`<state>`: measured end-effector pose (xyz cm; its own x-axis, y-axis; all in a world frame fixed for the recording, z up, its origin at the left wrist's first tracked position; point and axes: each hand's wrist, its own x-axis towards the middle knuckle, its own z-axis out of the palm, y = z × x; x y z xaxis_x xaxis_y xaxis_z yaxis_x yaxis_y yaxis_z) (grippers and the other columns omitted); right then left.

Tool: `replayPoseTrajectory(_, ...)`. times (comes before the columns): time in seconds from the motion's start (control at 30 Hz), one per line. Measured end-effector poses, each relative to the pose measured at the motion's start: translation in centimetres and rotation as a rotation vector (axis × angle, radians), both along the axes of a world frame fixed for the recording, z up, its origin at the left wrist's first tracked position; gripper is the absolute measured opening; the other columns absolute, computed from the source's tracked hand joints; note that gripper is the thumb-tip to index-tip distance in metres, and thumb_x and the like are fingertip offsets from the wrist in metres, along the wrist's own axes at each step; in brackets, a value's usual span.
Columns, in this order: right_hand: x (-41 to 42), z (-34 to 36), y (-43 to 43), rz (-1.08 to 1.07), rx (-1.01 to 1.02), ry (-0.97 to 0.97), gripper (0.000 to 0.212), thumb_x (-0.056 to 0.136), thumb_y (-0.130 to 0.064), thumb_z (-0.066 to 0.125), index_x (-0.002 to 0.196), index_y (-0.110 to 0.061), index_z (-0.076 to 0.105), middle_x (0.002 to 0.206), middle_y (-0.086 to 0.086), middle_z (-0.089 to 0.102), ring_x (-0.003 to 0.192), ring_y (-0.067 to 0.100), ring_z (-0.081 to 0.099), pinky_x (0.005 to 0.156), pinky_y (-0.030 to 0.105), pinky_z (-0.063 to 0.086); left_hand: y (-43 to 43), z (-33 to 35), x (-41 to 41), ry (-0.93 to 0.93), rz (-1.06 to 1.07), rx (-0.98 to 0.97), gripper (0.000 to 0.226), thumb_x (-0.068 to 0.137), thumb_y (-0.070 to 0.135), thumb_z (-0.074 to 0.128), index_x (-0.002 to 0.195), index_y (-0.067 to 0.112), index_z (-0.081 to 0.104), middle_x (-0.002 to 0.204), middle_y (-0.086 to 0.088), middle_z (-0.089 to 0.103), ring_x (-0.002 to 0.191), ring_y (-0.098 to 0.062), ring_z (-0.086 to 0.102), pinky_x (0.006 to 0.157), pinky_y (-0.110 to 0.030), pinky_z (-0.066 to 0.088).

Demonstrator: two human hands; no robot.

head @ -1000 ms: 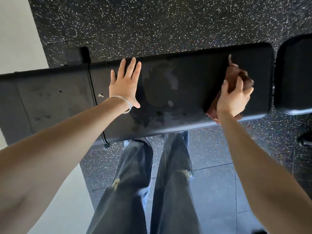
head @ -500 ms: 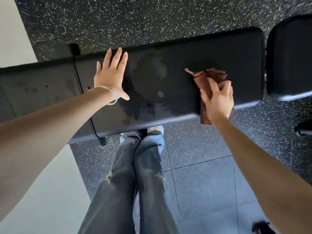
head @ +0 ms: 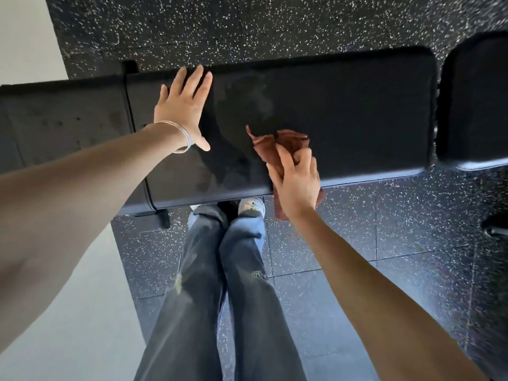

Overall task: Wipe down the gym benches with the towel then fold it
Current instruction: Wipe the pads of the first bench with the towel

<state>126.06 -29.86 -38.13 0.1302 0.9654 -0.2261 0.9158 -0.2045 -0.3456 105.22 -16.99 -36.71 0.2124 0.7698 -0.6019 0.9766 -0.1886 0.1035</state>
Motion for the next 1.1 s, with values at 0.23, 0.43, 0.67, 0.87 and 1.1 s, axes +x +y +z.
replayPoseTrajectory(0.23,5.2,-0.6,1.3,-0.251,-0.065,-0.097,0.042,0.090,-0.040,0.056,0.130,-0.027,0.052,0.114,0.015,0.046,0.099,0.033,0.048,0.070,0.044,0.049,-0.7,0.3,-4.8,0.023,-0.248,0.043,0.131,0.052,0.047,0.087,0.151,0.021,0.005,0.159,0.003,-0.004,0.146,-0.024,-0.002,0.116,-0.051,0.013)
replayPoseTrajectory(0.43,-1.8,-1.4,0.9,-0.505,-0.024,-0.047,0.043,0.091,-0.039,0.055,0.131,-0.022,0.052,0.127,0.019,0.044,0.106,0.038,0.047,0.077,0.043,0.047,-1.2,0.5,-9.1,0.086,-0.295,0.054,0.134,0.051,0.041,0.089,0.151,0.027,0.000,0.159,0.008,-0.007,0.146,-0.022,-0.003,0.117,-0.050,0.015)
replayPoseTrajectory(0.67,-9.2,0.1,-1.2,0.083,-0.107,-0.027,0.040,0.087,-0.034,0.061,0.124,-0.023,0.058,0.106,0.018,0.054,0.089,0.036,0.052,0.062,0.042,0.049,-1.3,0.4,-9.0,0.032,-0.258,0.046,0.135,0.049,0.032,0.091,0.151,0.025,0.002,0.159,0.007,-0.006,0.146,-0.022,-0.005,0.117,-0.048,0.014)
replayPoseTrajectory(0.87,-1.7,0.0,1.4,-0.165,-0.045,-0.158,0.040,0.089,-0.039,0.056,0.128,-0.026,0.054,0.114,0.017,0.048,0.097,0.036,0.049,0.070,0.042,0.047,-1.3,0.4,-9.1,0.002,-0.255,0.033,0.134,0.051,0.033,0.090,0.151,0.024,0.002,0.159,0.008,-0.009,0.146,-0.023,-0.007,0.118,-0.048,0.011)
replayPoseTrajectory(1.1,-7.7,-1.2,2.7,-0.584,-0.043,-0.159,0.045,0.091,-0.039,0.052,0.133,-0.024,0.049,0.133,0.018,0.041,0.106,0.037,0.047,0.084,0.042,0.045,-1.0,0.0,-9.6,-0.014,-0.270,0.023,0.135,0.051,0.035,0.090,0.151,0.025,0.000,0.158,0.007,-0.011,0.146,-0.024,-0.007,0.117,-0.047,0.009)
